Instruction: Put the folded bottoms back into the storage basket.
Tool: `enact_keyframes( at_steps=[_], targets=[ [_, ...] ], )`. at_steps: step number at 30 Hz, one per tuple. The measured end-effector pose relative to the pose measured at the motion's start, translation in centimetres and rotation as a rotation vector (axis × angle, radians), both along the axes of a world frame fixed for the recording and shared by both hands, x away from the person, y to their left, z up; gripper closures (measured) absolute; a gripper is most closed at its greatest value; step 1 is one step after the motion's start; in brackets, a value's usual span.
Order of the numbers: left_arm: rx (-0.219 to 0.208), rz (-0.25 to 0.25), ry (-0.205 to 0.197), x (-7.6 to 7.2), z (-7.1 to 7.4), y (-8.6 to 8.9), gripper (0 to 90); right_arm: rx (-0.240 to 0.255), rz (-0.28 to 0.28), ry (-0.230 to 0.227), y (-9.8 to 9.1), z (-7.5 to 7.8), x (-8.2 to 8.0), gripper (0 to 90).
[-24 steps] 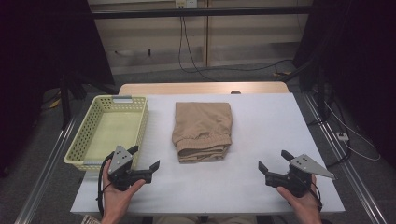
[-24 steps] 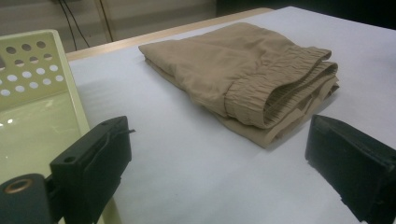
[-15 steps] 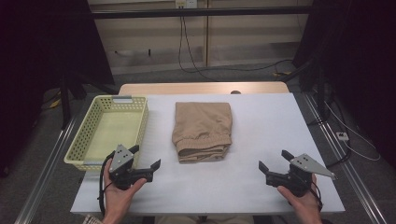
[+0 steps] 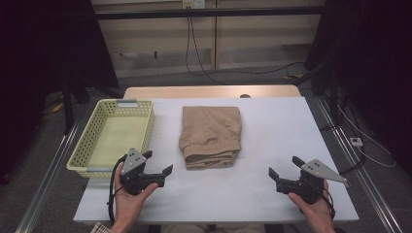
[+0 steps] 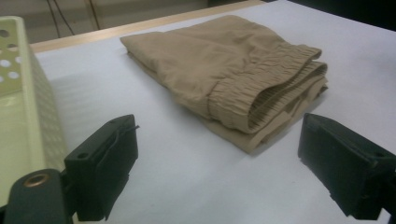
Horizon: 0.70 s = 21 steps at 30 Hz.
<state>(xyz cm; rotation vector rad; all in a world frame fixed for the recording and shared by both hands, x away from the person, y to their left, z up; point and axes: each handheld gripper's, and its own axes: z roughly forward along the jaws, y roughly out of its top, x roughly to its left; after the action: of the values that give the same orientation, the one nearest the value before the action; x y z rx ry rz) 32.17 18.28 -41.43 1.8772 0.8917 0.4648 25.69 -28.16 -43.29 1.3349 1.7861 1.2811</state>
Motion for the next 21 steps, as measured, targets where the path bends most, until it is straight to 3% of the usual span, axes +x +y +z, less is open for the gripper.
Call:
enact_keyframes(
  at_steps=[2, 9, 15, 21],
  targets=[
    [0.018, -0.008, -0.007, 0.0, 0.1, -0.2, 9.9, -0.001, 0.005, 0.002, 0.1, 0.0, 0.0, 5.6],
    [0.02, -0.021, 0.004, 0.4, 0.2, -0.6, 9.9, -0.001, 0.001, 0.007, 0.1, 0.0, 0.1, 5.6],
    [0.037, -0.024, 0.032, 1.9, 0.4, -1.6, 10.0, 0.003, 0.001, 0.008, 0.0, -0.1, 0.1, 5.6],
    [0.039, -0.016, 0.027, 3.0, 1.0, -2.4, 10.1, 0.009, 0.002, 0.009, -0.2, -0.1, 0.2, 5.6]
  ],
)
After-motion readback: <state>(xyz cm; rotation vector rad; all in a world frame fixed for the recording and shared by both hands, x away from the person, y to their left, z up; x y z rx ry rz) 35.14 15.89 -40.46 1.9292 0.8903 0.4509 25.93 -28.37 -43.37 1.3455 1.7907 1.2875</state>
